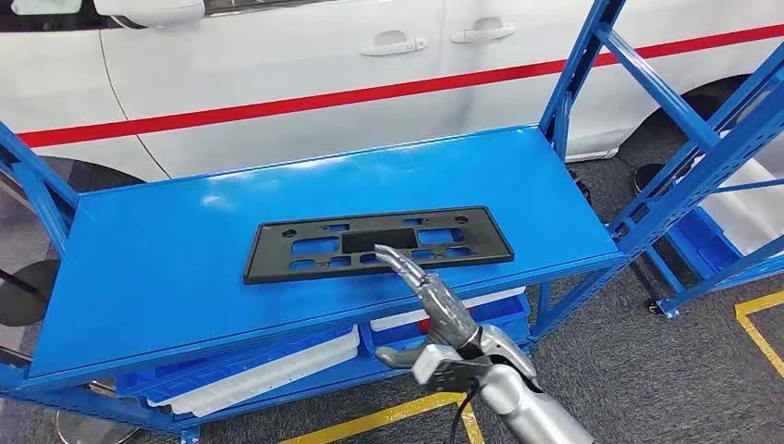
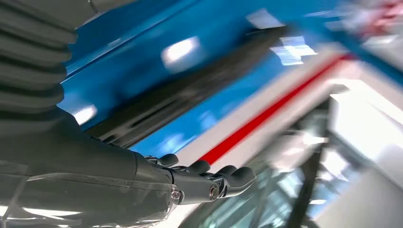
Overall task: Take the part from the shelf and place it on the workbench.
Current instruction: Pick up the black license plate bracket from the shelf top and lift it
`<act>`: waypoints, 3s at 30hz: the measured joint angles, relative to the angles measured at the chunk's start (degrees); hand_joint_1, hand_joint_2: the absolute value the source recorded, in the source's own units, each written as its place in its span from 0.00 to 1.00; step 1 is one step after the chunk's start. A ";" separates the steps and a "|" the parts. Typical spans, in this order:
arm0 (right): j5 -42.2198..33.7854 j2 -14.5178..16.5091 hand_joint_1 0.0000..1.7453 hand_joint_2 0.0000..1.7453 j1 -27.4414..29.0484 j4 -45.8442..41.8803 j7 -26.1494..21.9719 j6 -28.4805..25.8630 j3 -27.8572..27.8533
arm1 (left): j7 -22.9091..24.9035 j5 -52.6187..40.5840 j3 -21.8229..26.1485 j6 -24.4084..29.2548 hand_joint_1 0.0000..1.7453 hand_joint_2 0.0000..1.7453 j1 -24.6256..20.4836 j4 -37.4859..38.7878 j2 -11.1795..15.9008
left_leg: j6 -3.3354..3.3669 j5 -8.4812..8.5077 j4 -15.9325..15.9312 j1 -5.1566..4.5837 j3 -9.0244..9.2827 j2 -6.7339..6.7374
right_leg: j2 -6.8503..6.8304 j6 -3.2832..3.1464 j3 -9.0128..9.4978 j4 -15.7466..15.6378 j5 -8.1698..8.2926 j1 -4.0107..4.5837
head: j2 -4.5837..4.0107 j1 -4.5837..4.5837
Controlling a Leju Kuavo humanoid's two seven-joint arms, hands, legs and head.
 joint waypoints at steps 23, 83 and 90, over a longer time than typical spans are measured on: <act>32.99 7.37 0.00 1.00 -7.85 17.28 16.63 -18.76 7.72 | 3.08 -2.24 0.00 0.20 0.00 0.00 -0.17 0.01 -0.27 | -1.62 0.87 0.99 -0.25 -1.81 0.06 | 0.23 -2.38 3.85 -5.55 -0.87 0.75 | 0.00 0.00; 47.53 17.61 1.00 1.00 -29.54 54.98 31.32 -17.72 12.23 | -4.38 -5.39 2.16 0.90 0.00 0.00 -0.47 0.01 0.75 | -2.10 1.88 0.41 0.08 -2.29 0.01 | 0.12 -1.09 5.17 -5.80 -1.62 0.41 | 0.00 0.00; 47.29 17.57 1.00 1.00 -29.38 55.07 30.84 -17.87 11.04 | -4.93 -5.42 2.20 0.86 0.00 0.00 -0.50 0.01 0.95 | -0.21 2.38 0.00 0.29 -2.43 0.25 | 0.01 0.20 -2.14 10.02 -9.61 0.11 | 0.00 0.00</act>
